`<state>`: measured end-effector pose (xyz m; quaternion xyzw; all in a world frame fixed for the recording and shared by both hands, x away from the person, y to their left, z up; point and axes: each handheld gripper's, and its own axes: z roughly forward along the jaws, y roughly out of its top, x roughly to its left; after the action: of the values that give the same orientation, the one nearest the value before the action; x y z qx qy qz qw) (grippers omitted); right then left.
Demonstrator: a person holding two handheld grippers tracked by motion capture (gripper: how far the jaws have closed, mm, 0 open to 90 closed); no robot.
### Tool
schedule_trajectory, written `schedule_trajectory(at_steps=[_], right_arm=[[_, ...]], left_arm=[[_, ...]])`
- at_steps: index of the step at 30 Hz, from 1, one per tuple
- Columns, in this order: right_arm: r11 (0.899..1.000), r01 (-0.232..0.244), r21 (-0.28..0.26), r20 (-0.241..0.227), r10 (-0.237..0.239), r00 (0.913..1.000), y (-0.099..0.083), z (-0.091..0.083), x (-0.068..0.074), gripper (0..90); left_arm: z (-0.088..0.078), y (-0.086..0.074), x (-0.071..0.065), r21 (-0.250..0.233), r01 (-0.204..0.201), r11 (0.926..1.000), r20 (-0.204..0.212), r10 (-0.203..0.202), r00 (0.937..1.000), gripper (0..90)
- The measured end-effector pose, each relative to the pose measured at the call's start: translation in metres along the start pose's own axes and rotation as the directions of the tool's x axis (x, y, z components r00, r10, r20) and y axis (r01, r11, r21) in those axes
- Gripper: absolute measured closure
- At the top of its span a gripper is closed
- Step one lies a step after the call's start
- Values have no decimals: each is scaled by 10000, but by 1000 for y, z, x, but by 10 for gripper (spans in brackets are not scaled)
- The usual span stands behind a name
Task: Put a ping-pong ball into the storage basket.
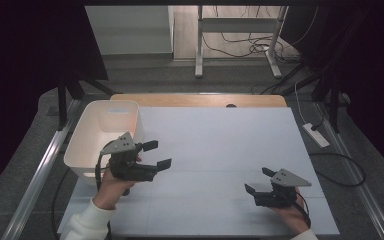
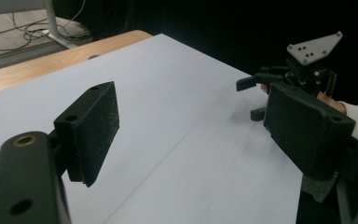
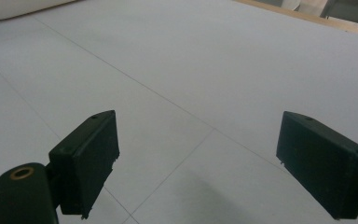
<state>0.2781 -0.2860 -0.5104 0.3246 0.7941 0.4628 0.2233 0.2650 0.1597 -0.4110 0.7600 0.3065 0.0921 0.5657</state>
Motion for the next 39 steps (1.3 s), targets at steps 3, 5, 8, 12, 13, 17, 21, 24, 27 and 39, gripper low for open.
schedule_trajectory(at_steps=[3, 5, 8, 12, 13, 17, 21, 24, 27, 39], right_arm=[[10000, 7, -2, -2, -7, 10000, 0, 0, 0, 128], [10000, -17, -16, -5, 17, 10000, 0, 0, 0, 128], [10000, -20, -20, 0, 20, 10000, 0, 0, 0, 128], [10000, 15, -5, -6, -15, 10000, 0, 0, 0, 128], [10000, 13, -6, -10, -13, 10000, 0, 0, 0, 128], [10000, 19, 4, -10, -19, 10000, 0, 0, 0, 128], [10000, 21, 7, -10, -21, 10000, 0, 0, 1, 128], [10000, 25, 8, -40, -25, 10000, 0, 0, 1, 128], [10000, 21, 43, -52, -21, 10000, -1, 1, 1, 128], [9999, 91, 119, -231, -88, 9997, -2, 2, 4, 128]], left_arm=[[4, -6, -4, 165, -88, 9998, 73, 86, 9999, 192], [7, -12, -6, 280, -118, 9995, 149, 113, 9998, 193], [11, -21, -10, 443, -264, 9987, 141, 258, 9996, 194], [16, -34, -15, 628, -553, 9965, -96, 560, 9984, 195], [17, -36, -15, 665, -559, 9962, -155, 571, 9983, 199], [19, -51, -14, 874, -625, 9942, -394, 662, 9970, 200], [19, -64, -9, 988, -592, 9933, -434, 637, 9970, 199], [17, -75, -5, 1068, -632, 9923, -545, 693, 9961, 200], [15, -84, -2, 1113, -618, 9919, -639, 692, 9956, 199], [2, -110, 9, 1229, -149, 9923, -920, 264, 9954, 200]])
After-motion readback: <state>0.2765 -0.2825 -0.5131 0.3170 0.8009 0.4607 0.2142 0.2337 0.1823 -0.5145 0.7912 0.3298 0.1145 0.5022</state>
